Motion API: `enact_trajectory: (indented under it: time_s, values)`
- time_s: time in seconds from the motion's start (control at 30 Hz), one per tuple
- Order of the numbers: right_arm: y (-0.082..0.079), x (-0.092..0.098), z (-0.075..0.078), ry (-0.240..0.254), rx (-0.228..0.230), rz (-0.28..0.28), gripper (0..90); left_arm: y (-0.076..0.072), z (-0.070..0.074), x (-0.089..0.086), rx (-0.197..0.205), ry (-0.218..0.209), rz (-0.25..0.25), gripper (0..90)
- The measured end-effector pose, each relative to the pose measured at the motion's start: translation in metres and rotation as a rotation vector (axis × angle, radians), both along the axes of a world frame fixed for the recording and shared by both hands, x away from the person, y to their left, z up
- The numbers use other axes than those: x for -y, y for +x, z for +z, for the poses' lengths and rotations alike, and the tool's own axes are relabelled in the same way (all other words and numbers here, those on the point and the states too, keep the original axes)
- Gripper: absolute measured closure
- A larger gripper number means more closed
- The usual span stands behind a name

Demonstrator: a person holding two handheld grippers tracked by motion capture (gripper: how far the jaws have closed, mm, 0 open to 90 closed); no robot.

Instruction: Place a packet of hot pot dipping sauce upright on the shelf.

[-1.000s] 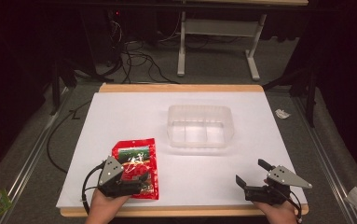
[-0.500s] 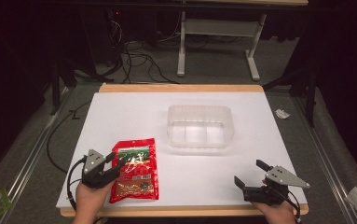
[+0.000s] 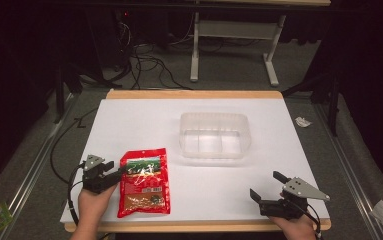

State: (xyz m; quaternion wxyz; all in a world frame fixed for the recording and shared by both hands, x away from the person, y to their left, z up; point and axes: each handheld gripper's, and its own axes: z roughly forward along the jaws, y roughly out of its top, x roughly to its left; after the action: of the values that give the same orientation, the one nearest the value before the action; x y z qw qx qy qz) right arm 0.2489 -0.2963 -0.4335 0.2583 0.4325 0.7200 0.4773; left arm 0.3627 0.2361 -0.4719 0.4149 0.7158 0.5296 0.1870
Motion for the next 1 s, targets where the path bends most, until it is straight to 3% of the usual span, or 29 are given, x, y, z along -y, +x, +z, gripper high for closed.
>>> enact_trajectory:
  time_s: [0.2, 0.5, 0.6, 0.8, 1.0]
  values:
    - [0.001, -0.001, -0.001, -0.003, -0.003, 0.006, 0.0, 0.013, -0.002, 0.002, 0.020, 0.016, -0.006, 39.3]
    - [0.001, -0.003, -0.003, 0.000, -0.015, 0.014, 0.0, 0.035, -0.005, 0.001, -0.006, 0.000, -0.002, 38.0]
    - [0.001, -0.003, -0.003, -0.002, -0.013, 0.017, 0.0, 0.038, -0.007, 0.002, -0.014, -0.007, 0.000, 39.5]
    - [0.001, -0.003, -0.003, 0.005, -0.016, 0.014, 0.0, 0.043, -0.012, 0.002, -0.078, -0.011, -0.010, 45.1]
    - [0.002, -0.004, -0.005, 0.003, -0.024, 0.016, 0.0, 0.042, -0.013, 0.003, -0.079, -0.015, -0.029, 54.9]
